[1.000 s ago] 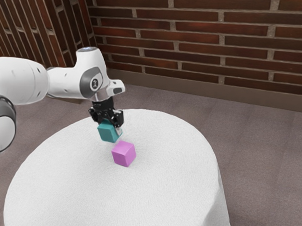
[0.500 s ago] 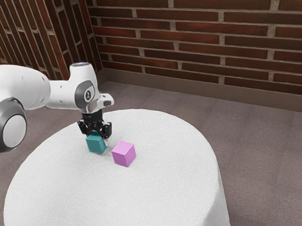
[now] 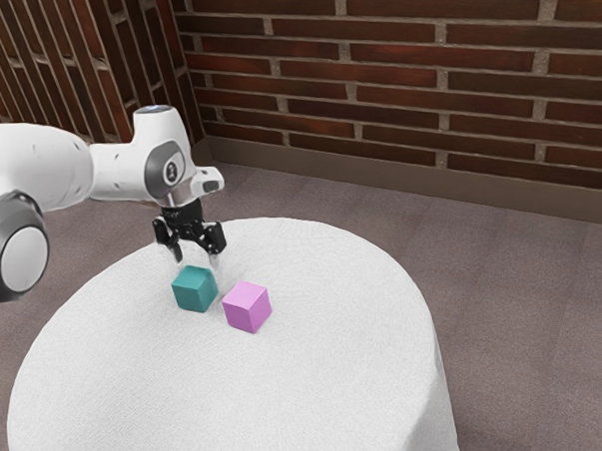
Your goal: Pick up the blue block with one arm, and put the blue block on the table with one arm
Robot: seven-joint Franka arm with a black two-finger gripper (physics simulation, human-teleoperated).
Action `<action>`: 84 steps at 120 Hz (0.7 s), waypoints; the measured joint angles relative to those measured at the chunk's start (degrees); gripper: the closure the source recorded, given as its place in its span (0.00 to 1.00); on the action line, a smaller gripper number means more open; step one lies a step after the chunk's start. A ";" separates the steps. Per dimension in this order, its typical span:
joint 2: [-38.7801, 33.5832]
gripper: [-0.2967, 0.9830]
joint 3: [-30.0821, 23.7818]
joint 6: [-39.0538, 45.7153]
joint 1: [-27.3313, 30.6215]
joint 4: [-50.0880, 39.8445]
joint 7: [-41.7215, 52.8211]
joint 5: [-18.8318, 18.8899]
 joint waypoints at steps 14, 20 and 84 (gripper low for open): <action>-1.64 0.25 0.43 -1.89 -0.20 2.08 0.20 0.74; -4.16 0.25 0.51 -3.17 -0.97 2.31 0.27 1.74; -21.49 0.23 0.26 -25.41 -6.44 9.03 0.54 11.50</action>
